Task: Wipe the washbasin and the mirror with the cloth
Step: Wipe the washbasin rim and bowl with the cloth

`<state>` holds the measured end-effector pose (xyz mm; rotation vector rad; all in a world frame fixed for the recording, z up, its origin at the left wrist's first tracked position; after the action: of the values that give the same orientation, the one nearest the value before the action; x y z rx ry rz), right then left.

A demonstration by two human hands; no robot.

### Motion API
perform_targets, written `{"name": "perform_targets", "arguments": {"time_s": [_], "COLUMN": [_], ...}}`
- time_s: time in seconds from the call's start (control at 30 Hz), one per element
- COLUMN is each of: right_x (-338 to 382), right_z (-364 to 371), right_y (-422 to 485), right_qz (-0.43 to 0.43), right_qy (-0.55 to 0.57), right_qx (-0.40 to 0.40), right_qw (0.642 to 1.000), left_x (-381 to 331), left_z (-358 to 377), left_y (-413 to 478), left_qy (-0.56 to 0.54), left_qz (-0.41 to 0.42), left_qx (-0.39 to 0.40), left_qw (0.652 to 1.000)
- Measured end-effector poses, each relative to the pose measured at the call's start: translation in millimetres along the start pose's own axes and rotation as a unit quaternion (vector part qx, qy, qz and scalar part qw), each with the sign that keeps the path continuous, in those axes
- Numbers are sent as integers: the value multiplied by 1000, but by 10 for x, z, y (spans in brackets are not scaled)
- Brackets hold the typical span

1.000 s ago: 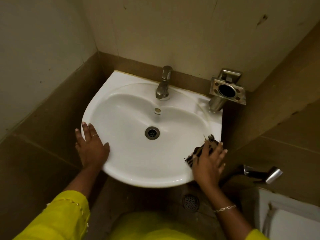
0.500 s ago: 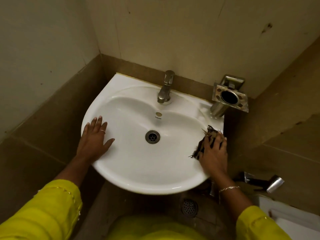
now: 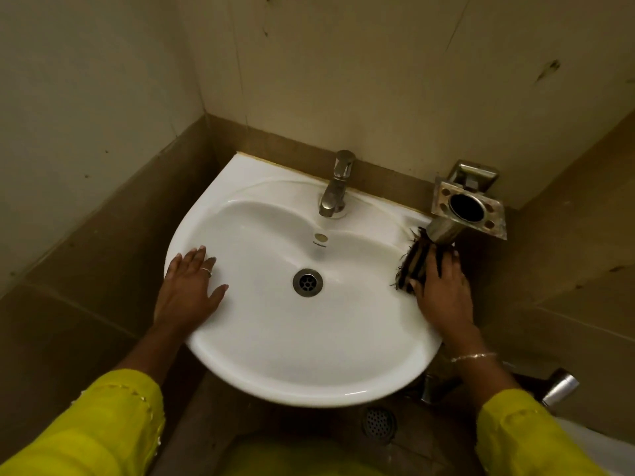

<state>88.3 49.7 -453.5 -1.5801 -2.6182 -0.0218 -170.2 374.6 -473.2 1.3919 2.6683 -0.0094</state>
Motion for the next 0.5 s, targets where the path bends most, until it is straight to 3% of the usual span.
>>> {"name": "perform_targets", "arguments": {"time_s": [0.5], "right_x": [274], "right_z": [27], "right_y": [500], "right_qz": [35], "right_qy": [-33], "right_qx": [-41], "right_qw": [998], "left_x": [-30], "left_z": [38], "left_y": [-8], "left_qy": [37], "left_qz": [13], "left_qx": [25], "left_qw": [999]}}
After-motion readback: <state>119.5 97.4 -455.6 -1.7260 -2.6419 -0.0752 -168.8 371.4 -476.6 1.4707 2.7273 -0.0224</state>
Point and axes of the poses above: each hand's wrist, its own y-axis towards the middle knuckle, its own z-axis out of the palm, x = y × z, the point moved 9 cm from there along y, towards the middle knuckle, and after that the axes turned 1 degree about -x, right-handed, at the moved point
